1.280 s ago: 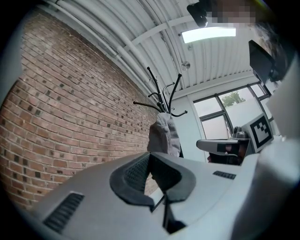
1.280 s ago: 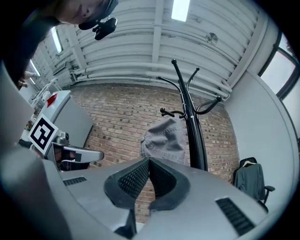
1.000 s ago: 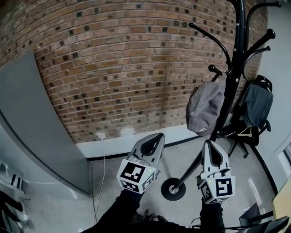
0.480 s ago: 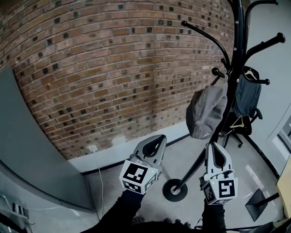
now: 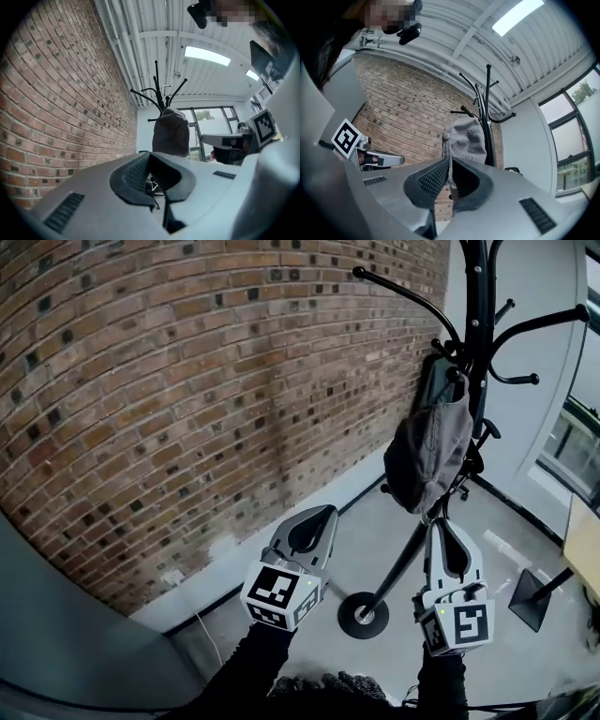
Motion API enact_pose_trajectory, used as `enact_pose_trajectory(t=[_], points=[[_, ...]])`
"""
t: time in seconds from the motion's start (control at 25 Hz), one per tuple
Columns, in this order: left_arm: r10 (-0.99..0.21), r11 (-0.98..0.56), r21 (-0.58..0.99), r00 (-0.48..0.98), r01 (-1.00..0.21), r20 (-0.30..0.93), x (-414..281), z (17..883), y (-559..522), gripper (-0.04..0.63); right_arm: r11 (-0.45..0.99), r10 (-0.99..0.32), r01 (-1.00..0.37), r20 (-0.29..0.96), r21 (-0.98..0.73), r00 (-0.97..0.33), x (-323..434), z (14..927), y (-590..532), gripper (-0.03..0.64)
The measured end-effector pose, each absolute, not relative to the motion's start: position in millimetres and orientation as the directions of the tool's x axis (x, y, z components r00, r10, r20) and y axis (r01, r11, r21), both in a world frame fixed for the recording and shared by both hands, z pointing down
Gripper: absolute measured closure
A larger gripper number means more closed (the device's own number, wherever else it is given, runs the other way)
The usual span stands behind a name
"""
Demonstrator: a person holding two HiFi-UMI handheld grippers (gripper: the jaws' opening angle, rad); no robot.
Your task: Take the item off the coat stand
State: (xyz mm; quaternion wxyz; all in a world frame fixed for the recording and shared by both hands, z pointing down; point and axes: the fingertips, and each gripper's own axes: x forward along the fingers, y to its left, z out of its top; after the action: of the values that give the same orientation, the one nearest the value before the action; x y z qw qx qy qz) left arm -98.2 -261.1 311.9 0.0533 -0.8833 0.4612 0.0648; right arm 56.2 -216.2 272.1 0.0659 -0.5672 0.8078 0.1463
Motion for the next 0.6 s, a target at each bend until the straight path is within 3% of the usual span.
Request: enact_pose_trajectory(t=[0.16, 0.44, 0.6], points=[[-0.768, -0.622, -0.038, 0.619, -0.782, -0.162, -98.9, 312.3, -259.6, 0.588, 0.266, -0.917, -0.945, -0.254, 0.189, -0.309, 43.8, 276.9, -213.5, 0.6], [-0.737, -0.662, -0.025, 0.656, -0.749, -0.162, -104.9, 317.9, -259.7, 0.588, 0.192, -0.926, -0.967, -0.296, 0.168, -0.235, 36.6, 257.3, -224.7, 0.396], [-0.734, -0.663, -0.03, 0.657, -0.748, -0.169, -108.2, 312.5, -262.5, 0.588, 0.168, -0.933, -0.969, -0.289, 0.184, -0.216, 34.0, 248.2, -241.9, 0.367]])
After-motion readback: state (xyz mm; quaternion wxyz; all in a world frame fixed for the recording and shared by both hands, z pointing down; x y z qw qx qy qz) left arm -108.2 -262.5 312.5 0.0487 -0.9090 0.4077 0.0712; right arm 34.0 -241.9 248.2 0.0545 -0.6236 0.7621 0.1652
